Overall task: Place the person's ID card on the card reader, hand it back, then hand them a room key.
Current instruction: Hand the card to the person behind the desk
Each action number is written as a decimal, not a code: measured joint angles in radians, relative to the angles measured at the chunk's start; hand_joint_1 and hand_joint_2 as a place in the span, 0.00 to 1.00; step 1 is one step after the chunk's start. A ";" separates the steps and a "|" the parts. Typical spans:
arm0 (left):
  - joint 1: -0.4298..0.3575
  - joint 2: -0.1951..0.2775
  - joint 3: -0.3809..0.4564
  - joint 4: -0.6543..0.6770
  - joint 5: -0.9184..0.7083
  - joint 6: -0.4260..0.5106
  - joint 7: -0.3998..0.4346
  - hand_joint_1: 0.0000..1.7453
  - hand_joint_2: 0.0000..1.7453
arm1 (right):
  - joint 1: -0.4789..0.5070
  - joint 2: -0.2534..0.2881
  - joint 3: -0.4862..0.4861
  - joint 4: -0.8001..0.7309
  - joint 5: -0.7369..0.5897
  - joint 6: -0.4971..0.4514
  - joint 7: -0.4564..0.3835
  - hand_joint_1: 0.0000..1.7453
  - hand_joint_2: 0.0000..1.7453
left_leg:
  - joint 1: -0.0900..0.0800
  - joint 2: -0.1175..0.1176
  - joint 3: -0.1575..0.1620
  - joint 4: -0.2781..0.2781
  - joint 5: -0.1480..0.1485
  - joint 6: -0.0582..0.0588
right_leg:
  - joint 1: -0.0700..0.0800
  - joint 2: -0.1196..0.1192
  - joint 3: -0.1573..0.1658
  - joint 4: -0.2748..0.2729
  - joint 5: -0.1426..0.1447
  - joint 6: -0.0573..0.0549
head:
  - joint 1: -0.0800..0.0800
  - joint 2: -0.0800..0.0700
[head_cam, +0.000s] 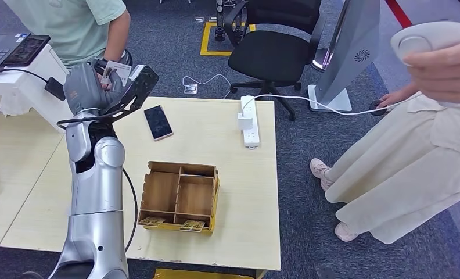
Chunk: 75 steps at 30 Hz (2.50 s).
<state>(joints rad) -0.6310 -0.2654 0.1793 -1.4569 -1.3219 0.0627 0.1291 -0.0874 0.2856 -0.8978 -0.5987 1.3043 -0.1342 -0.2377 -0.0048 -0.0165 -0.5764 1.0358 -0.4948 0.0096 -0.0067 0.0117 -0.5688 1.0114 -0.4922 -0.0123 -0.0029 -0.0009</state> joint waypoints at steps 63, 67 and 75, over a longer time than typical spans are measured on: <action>0.032 0.108 0.197 0.067 -0.105 0.017 -0.051 1.00 1.00 | 0.043 0.045 -0.026 -0.125 0.025 0.038 -0.010 0.00 1.00 | 0.000 0.000 0.000 -0.001 0.000 0.000 | 0.000 0.000 0.000 0.000 0.000 0.000 | 0.000 0.000; 0.041 0.114 0.249 0.066 -0.105 0.020 -0.063 1.00 1.00 | 0.046 0.049 -0.033 -0.145 0.029 0.047 -0.015 0.00 1.00 | 0.000 0.000 0.000 -0.001 0.000 0.000 | 0.000 0.000 0.000 0.000 0.000 0.000 | 0.000 0.000; 0.050 0.115 0.299 0.061 -0.098 0.023 -0.077 1.00 1.00 | 0.049 0.050 -0.039 -0.160 0.032 0.050 -0.016 0.00 1.00 | 0.000 0.000 0.000 -0.001 0.000 0.000 | 0.000 0.000 0.000 0.000 0.000 0.000 | 0.000 0.000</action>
<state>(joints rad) -0.5811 -0.1499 0.4786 -1.3963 -1.4200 0.0857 0.0522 -0.0381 0.3361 -0.9364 -0.7584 1.3362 -0.0841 -0.2536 -0.0047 -0.0164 -0.5766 1.0351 -0.4948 0.0096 -0.0067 0.0117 -0.5689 1.0116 -0.4924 -0.0124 -0.0029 -0.0008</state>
